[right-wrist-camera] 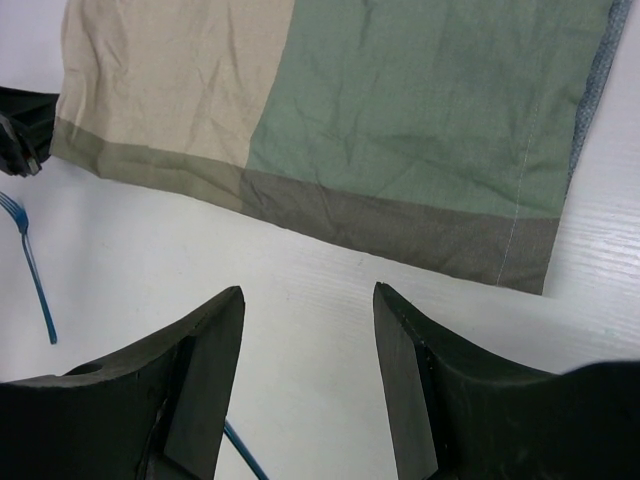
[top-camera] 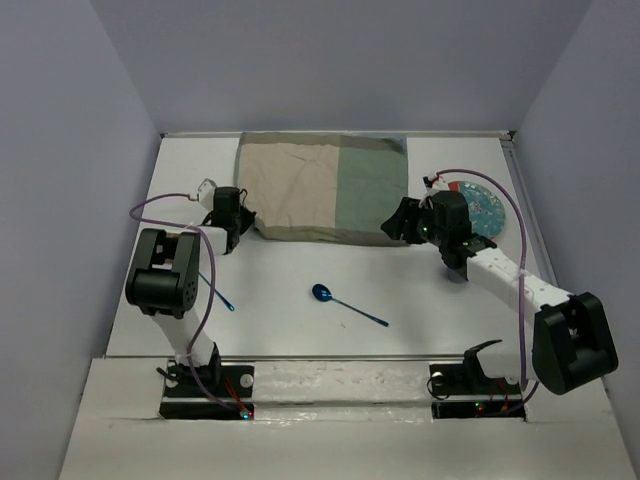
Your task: Set the dinner table for one person
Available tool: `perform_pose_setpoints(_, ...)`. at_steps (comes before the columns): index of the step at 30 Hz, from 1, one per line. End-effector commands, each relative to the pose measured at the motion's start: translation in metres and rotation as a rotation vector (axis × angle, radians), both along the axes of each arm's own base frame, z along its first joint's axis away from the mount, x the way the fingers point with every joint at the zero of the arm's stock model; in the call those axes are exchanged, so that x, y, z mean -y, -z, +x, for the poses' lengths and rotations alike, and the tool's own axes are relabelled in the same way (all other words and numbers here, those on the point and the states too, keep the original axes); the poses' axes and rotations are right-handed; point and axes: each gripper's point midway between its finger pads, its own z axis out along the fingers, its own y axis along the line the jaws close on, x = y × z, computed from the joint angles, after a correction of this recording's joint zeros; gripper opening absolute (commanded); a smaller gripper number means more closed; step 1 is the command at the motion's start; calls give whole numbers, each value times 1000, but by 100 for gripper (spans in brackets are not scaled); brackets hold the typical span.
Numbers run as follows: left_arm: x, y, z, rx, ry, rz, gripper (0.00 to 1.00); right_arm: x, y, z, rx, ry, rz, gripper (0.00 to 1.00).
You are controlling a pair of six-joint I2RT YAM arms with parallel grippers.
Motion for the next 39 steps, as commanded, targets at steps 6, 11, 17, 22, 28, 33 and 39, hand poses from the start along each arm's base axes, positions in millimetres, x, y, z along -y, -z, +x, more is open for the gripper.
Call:
perform_pose_setpoints(6,-23,-96,-6,241,-45,100,0,4,-2,3,38,24,9,61)
perform_pose_setpoints(11,-20,-62,-41,143,-15,79,0,28,26,18,-17,167,-95,64)
perform_pose_setpoints(17,-25,-31,-65,55,-32,79,18,55,54,34,-109,307,-236,59)
perform_pose_setpoints(22,-46,-41,-75,76,-141,125,61,61,59,32,-115,343,-250,58)
perform_pose_setpoints(28,-57,-41,-101,103,-210,109,66,76,59,34,-102,409,-297,58)
perform_pose_setpoints(33,-51,-28,-105,61,-156,126,66,85,60,44,-100,458,-345,53)
perform_pose_setpoints(39,-48,-7,-112,27,-156,108,66,78,73,41,-151,428,-339,52)
